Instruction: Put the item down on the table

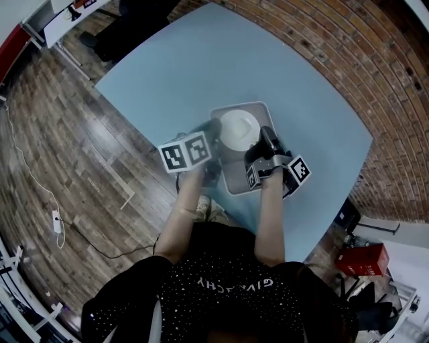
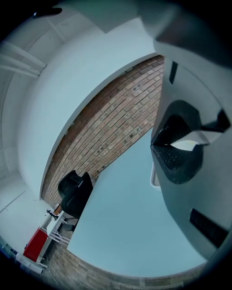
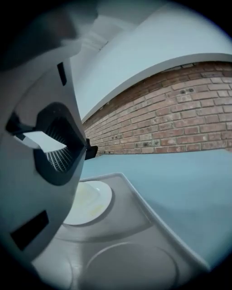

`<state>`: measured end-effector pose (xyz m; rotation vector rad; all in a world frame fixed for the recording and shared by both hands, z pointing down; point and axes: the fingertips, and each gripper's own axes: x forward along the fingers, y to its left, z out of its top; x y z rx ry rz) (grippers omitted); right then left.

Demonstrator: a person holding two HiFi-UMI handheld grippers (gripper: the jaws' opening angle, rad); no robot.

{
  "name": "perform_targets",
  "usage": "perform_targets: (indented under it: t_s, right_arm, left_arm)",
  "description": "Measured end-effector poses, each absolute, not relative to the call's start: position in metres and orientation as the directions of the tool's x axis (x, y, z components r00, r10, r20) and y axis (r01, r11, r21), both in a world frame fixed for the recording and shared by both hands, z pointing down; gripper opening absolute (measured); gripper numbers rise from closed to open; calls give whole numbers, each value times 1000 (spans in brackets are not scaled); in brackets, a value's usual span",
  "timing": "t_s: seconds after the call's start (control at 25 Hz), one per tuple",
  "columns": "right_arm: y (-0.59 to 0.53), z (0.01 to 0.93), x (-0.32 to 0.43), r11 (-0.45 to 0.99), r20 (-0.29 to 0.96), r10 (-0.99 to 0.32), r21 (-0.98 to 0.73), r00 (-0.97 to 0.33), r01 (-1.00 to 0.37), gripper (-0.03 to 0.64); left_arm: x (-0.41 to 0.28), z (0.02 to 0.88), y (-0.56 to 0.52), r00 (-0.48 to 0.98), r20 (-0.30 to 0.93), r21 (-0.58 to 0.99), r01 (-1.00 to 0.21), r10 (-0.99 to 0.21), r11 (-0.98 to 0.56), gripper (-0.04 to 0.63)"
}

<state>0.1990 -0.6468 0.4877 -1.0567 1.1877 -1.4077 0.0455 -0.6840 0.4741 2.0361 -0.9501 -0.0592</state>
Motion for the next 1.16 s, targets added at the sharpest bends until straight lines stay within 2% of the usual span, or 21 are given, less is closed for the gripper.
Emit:
perform_targets:
  t_s: [0.2,0.36,1.16]
  right_arm:
    - [-646,463,209,37,-49,-988,-996,-147,78,11]
    - [-642,457,216,28,-18,-987,-998,-162,-59,11]
    - [-631,469,227,-30,43,-986,-996,-158,-83,11]
  left_arm:
    - [51,472,-684,713,285,725,-597,-640,-343,11]
    - [54,474,-683,716,289,726,-597,-636,-341,11]
    - [71,482,-678,742,301,739,-579,-599,-345,11]
